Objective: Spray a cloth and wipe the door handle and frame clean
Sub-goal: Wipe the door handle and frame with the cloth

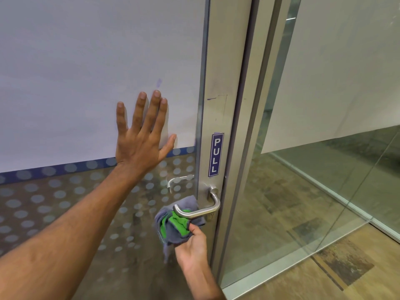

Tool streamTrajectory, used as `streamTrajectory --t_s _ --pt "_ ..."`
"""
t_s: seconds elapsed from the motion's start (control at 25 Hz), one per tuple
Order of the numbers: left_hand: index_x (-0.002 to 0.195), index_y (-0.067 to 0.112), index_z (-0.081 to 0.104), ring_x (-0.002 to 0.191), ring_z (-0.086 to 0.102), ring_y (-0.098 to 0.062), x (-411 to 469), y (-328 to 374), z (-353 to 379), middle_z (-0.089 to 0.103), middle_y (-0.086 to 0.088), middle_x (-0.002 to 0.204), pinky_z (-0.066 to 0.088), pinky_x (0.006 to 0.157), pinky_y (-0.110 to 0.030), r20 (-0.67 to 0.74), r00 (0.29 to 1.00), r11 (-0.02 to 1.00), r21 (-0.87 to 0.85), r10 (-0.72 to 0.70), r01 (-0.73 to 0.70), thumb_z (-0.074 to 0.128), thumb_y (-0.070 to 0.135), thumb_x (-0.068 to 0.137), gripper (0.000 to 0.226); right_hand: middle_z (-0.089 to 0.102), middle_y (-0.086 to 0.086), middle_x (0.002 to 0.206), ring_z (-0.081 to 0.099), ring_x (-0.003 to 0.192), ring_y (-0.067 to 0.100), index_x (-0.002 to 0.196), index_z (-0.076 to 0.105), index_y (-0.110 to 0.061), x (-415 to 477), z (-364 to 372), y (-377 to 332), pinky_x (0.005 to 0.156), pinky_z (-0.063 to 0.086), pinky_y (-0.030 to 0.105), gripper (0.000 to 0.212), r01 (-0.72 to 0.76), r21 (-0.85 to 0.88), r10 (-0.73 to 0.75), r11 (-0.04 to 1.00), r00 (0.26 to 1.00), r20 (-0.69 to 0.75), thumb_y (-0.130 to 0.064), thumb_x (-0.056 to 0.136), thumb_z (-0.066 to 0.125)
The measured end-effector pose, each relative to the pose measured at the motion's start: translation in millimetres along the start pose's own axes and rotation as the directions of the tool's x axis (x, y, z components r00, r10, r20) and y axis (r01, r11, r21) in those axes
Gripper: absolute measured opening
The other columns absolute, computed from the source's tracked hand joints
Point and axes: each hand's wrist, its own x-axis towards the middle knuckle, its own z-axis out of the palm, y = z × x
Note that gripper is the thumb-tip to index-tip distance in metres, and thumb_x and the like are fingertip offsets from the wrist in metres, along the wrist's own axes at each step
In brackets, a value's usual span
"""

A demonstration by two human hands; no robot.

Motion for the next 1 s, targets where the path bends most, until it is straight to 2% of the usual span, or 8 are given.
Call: streamTrajectory --t_s 0.2,0.4,0.52,0.6,0.72,0.84,0.92,1.0 --pt "0.161 0.009 0.01 0.151 0.007 -0.033 -1.2 0.6 -1.3 0.007 -0.011 0.165 -0.004 0.118 -0.058 -0.002 1.0 1.0 0.0 0.0 0.0 0.028 0.062 0.099 0.083 0.072 0.02 0.066 0.071 0.056 0.03 0.084 0.065 0.006 -6.0 -3.9 -29.3 0.056 0.059 0.037 0.035 0.02 0.01 -0.02 1.0 0.999 0.025 0.004 0.093 0.031" --pt "0.161 0.009 0.01 0.151 0.008 -0.032 -0.5 -0.3 -1.5 0.009 -0.011 0.165 0.0 0.118 -0.058 -0.007 1.0 1.0 -0.013 -0.003 0.003 0.03 0.062 0.099 0.084 0.072 0.021 0.068 0.071 0.057 0.03 0.088 0.063 0.009 -13.8 -14.9 -54.4 0.058 0.059 0.036 0.037 0.068 -0.048 -0.068 0.997 0.998 -0.005 -0.005 0.095 0.03" --pt "0.161 0.009 0.011 0.15 0.01 -0.033 -0.8 0.8 -1.6 0.01 -0.011 0.165 0.001 0.117 -0.059 -0.006 1.0 1.0 -0.005 0.003 -0.003 0.029 0.062 0.099 0.083 0.071 0.021 0.083 0.07 0.07 0.028 0.114 0.055 0.009 -21.8 -24.7 -58.7 0.066 0.058 0.031 0.032 0.252 -0.111 -0.26 0.961 0.963 -0.065 0.004 0.09 0.034" --pt "0.16 0.01 0.011 0.15 0.011 -0.032 -0.5 1.1 -1.5 0.011 -0.01 0.165 0.0 0.117 -0.058 -0.006 1.0 1.0 -0.011 0.001 -0.001 0.028 0.062 0.099 0.083 0.073 0.013 0.085 0.07 0.072 0.023 0.114 0.058 0.001 -29.6 -24.4 -69.2 0.066 0.059 0.029 0.035 0.421 -0.204 -0.441 0.884 0.895 -0.064 0.01 0.085 0.04" --pt "0.161 0.01 0.011 0.15 0.011 -0.032 0.1 1.5 -0.8 0.01 -0.01 0.165 -0.001 0.117 -0.058 -0.008 1.0 1.0 -0.016 -0.003 0.003 0.027 0.062 0.099 0.083 0.075 -0.007 0.089 0.072 0.077 0.006 0.1 0.067 -0.019 -39.4 6.5 -98.4 0.064 0.056 0.016 0.04 0.679 -0.511 -0.709 0.526 0.683 0.177 0.013 0.087 0.046" --pt "0.161 0.01 0.008 0.15 0.008 -0.032 0.4 1.0 -0.8 0.009 -0.01 0.165 -0.002 0.117 -0.058 -0.003 1.0 1.0 -0.024 -0.01 0.01 0.026 0.062 0.099 0.083 0.066 -0.011 0.115 0.062 0.105 0.002 0.122 0.061 -0.019 -31.2 51.3 -99.1 0.092 0.049 0.017 0.045 0.65 -0.733 -0.645 -0.201 0.476 0.598 0.007 0.086 0.054" --pt "0.161 0.01 0.007 0.151 0.006 -0.032 0.2 0.4 -1.4 0.007 -0.01 0.165 0.0 0.117 -0.058 -0.001 1.0 0.999 -0.034 -0.009 0.009 0.027 0.062 0.099 0.083 0.061 0.002 0.125 0.056 0.116 0.014 0.128 0.057 -0.007 -18.7 60.6 -86.7 0.104 0.042 0.025 0.049 0.531 -0.662 -0.497 -0.528 0.439 0.748 0.009 0.081 0.058" --pt "0.161 0.009 0.008 0.151 0.009 -0.032 -0.6 1.7 -2.0 0.009 -0.011 0.165 0.005 0.117 -0.06 0.003 1.0 0.999 -0.032 -0.007 0.007 0.027 0.061 0.099 0.083 0.064 0.007 0.119 0.057 0.113 0.021 0.121 0.061 -0.005 -8.9 53.7 -88.1 0.099 0.044 0.028 0.044 0.44 -0.585 -0.345 -0.681 0.513 0.786 0.008 0.079 0.058"
